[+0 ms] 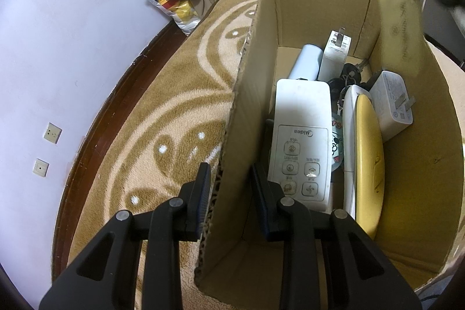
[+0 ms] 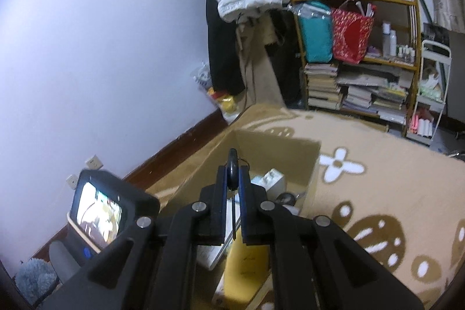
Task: Organize rigid objects
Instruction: 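Carry the tag and key over the box and lower them in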
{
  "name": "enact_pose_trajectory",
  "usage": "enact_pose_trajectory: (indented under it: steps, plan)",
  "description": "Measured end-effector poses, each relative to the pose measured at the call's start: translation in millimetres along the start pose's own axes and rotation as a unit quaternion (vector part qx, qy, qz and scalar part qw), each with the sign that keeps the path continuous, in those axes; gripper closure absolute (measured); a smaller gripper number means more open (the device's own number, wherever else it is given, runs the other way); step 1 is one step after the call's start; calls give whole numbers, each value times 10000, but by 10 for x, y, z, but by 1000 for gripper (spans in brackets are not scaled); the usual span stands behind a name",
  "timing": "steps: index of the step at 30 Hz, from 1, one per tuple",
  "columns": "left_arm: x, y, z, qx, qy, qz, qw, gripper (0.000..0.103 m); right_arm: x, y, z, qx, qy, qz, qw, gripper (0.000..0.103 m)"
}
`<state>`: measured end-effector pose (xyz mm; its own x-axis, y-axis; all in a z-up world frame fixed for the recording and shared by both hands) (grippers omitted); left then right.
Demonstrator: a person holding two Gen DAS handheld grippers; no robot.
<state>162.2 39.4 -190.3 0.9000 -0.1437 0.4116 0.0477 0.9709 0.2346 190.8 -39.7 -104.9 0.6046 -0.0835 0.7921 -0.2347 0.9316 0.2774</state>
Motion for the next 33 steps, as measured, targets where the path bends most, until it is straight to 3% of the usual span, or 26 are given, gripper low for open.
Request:
enact_pose_trajectory:
  steps: [24, 33]
  plan:
    - [-37, 44, 4, -54, -19, 16, 10000, 75, -603, -268, -184, -304, 627, -498, 9963, 94]
    - [-32, 59, 104, -79, -140, 10, 9999, 75, -601, -293, -8, -376, 591, -552, 9960, 93]
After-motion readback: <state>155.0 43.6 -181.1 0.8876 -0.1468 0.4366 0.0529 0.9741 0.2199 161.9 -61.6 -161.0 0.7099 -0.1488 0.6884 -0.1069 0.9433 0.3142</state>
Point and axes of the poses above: each gripper's, at about its wrist camera, not at the fingertips, and z roughly against the way its jaws point, y to its left, x to its top, the point moved 10 cm from there along -z, roughly the way its jaws point, and after that the axes turned 1 degree about -z, right-handed, at the moved point
